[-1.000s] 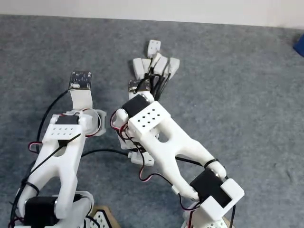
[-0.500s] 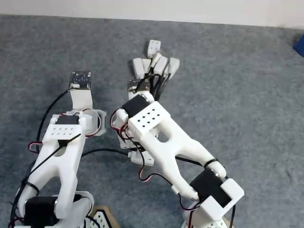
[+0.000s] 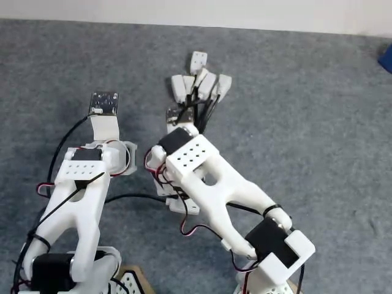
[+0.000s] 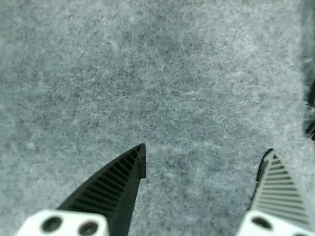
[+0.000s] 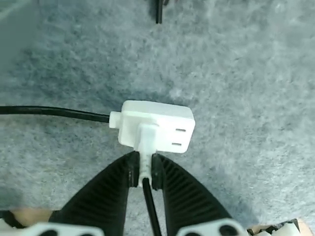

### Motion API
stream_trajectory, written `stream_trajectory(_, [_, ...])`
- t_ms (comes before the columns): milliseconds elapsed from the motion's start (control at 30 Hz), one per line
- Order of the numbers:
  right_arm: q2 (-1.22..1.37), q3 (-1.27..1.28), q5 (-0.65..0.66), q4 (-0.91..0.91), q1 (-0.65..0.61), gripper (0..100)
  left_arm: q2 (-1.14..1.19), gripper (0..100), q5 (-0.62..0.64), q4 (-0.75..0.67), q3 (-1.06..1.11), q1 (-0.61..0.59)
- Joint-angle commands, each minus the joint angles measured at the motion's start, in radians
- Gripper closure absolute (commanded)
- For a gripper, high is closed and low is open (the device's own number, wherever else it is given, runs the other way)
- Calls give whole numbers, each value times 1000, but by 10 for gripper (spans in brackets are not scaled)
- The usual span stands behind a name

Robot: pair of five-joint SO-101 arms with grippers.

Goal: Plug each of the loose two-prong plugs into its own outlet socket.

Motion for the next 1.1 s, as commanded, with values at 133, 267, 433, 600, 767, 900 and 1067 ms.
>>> stream_trajectory(133, [-8,54,23,-64,-5,992,-1,639,8,-12,-33,-10])
stream_trajectory(267, [-8,107,23,-116,-5,992,-1,639,8,-12,-33,-10])
stream_trajectory(433, [-15,136,23,-122,-5,992,1,639,8,-12,-33,-10])
stream_trajectory(600, [-16,133,107,-24,-51,901,2,639,6,-12,-31,-5])
stream_trajectory(767, [-16,-28,115,147,-62,754,2,639,6,-12,-31,-4])
stream_trajectory(900, [-16,-240,115,272,-61,727,4,639,6,-12,-30,-4])
stream_trajectory(1067, [-18,-383,219,272,-24,727,4,639,6,-12,-28,-4])
